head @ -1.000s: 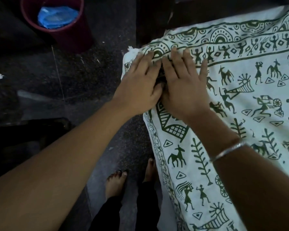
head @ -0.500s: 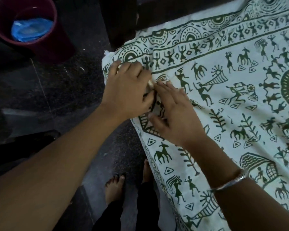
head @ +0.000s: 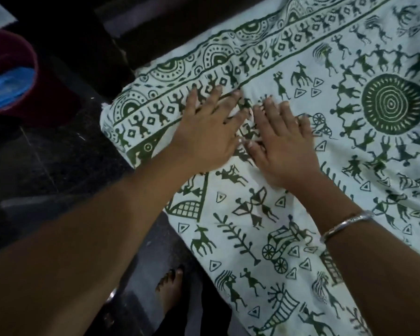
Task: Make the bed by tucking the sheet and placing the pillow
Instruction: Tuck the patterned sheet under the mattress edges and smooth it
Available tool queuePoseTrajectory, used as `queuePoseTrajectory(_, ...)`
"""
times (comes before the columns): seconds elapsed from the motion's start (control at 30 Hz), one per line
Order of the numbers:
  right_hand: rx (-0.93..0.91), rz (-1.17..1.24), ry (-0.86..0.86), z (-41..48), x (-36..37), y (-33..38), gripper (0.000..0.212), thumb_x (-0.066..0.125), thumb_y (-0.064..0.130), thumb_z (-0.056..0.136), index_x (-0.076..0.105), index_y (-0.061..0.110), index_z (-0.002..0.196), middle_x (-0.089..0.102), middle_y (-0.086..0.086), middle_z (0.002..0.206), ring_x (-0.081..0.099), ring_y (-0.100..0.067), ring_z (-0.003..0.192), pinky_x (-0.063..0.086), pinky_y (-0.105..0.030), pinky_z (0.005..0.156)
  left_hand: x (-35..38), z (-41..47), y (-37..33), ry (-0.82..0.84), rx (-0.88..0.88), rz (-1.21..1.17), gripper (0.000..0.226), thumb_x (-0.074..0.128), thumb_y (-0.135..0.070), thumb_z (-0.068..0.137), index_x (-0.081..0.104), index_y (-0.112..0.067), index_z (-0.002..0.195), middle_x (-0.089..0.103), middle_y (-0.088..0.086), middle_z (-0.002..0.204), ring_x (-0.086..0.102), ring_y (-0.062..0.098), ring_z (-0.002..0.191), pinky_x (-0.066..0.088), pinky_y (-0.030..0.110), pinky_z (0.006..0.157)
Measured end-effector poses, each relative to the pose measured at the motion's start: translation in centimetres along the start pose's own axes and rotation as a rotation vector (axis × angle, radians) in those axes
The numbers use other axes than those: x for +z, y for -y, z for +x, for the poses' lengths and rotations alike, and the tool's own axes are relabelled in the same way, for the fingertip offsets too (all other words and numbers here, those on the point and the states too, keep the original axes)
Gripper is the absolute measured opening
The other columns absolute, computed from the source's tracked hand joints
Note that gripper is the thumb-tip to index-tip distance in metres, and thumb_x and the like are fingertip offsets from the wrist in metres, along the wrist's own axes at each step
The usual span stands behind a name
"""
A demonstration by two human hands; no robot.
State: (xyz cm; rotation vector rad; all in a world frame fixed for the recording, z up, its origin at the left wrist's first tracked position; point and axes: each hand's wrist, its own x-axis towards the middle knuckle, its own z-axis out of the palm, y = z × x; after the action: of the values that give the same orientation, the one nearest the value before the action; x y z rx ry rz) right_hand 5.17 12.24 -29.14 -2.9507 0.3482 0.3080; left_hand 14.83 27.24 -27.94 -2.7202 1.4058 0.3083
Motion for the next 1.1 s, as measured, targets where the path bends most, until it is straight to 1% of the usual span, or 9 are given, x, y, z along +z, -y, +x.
queuePoseTrajectory(0.1,0.138,0.059,-0.044,0.5,-0.4,-1.4,0.064,0.022,0.050,0.097,0.004,0.023,0.152,0.002,-0.005,0.160,-0.003,-0.029,0.146,-0.005,-0.052,0.114,-0.2,1.3,-0.9,-0.057,0.119,0.052,0.063,0.018,-0.047,0.093,0.008,-0.024,0.150,0.005,0.003,0.159,0.004,0.027,0.146,-0.002,0.059,0.111)
queuePoseTrajectory(0.23,0.008,0.025,-0.013,0.6,-0.7,-2.5,0.063,0.022,0.051,0.093,0.014,0.028,0.151,0.012,-0.005,0.159,0.004,-0.030,0.146,0.001,-0.053,0.114,-0.1,3.3,-1.5,-0.104,-0.047,-0.036,0.062,0.026,-0.043,0.094,0.010,-0.024,0.150,0.009,0.003,0.159,0.005,0.030,0.145,0.000,0.060,0.111)
queuePoseTrajectory(0.33,0.092,0.104,-0.092,1.6,-1.3,-4.8,0.060,0.027,0.051,0.096,0.019,0.026,0.150,0.022,-0.003,0.157,0.012,-0.026,0.145,0.007,-0.053,0.114,-0.1,5.0,-2.7,-0.140,-0.020,-0.017,0.061,0.030,-0.044,0.093,0.018,-0.022,0.149,0.013,0.007,0.158,0.011,0.039,0.143,0.003,0.060,0.111)
queuePoseTrajectory(0.4,0.175,0.096,-0.088,2.3,-1.4,-6.5,0.063,0.028,0.052,0.096,0.015,0.024,0.151,0.014,-0.007,0.159,0.007,-0.029,0.145,0.006,-0.055,0.113,-0.1,6.2,-3.8,-0.159,0.038,-0.003,0.062,0.028,-0.046,0.092,0.021,-0.022,0.149,0.014,0.008,0.158,0.013,0.039,0.142,0.006,0.060,0.112)
queuePoseTrajectory(0.5,0.132,0.034,-0.016,2.5,-0.8,-7.7,0.069,0.023,0.057,0.094,0.004,0.024,0.152,0.000,-0.007,0.160,-0.003,-0.030,0.146,0.000,-0.055,0.113,0.5,7.5,-4.9,-0.128,0.058,0.060,0.065,0.021,-0.049,0.090,0.019,-0.023,0.150,0.012,0.006,0.158,0.008,0.034,0.144,0.002,0.061,0.111)
queuePoseTrajectory(0.67,0.127,0.015,-0.040,2.6,-0.5,-8.0,0.068,0.022,0.059,0.094,0.009,0.025,0.152,0.004,-0.006,0.160,0.001,-0.034,0.145,0.004,-0.056,0.113,0.4,7.8,-4.8,-0.104,0.070,0.059,0.063,0.024,-0.048,0.091,0.024,-0.023,0.148,0.017,0.005,0.157,0.013,0.033,0.144,0.005,0.063,0.110)
queuePoseTrajectory(0.8,0.207,0.158,-0.114,2.6,-0.9,-7.6,0.059,0.020,0.054,0.095,0.016,0.034,0.150,0.009,0.001,0.160,-0.001,-0.033,0.146,-0.002,-0.050,0.115,-0.3,8.6,-4.2,-0.155,0.072,0.026,0.061,0.022,-0.051,0.093,0.027,-0.023,0.146,0.022,0.006,0.156,0.020,0.033,0.142,0.006,0.061,0.110)
queuePoseTrajectory(0.97,0.225,0.131,-0.085,2.6,-1.0,-7.6,0.057,0.028,0.046,0.099,0.011,0.030,0.151,0.004,-0.003,0.160,-0.005,-0.031,0.146,-0.004,-0.046,0.115,0.4,9.0,-4.3,-0.121,0.121,0.076,0.065,0.024,-0.050,0.092,0.015,-0.022,0.150,0.008,0.009,0.158,0.006,0.037,0.144,0.001,0.062,0.110)
queuePoseTrajectory(1.1,0.246,0.103,-0.027,2.6,-1.8,-7.5,0.058,0.026,0.046,0.098,0.007,0.031,0.151,0.001,-0.003,0.160,-0.004,-0.033,0.146,-0.002,-0.051,0.114,-0.3,9.1,-4.7,-0.108,0.193,0.053,0.065,0.026,-0.047,0.092,0.018,-0.018,0.149,0.012,0.010,0.158,0.006,0.037,0.144,0.000,0.060,0.112)
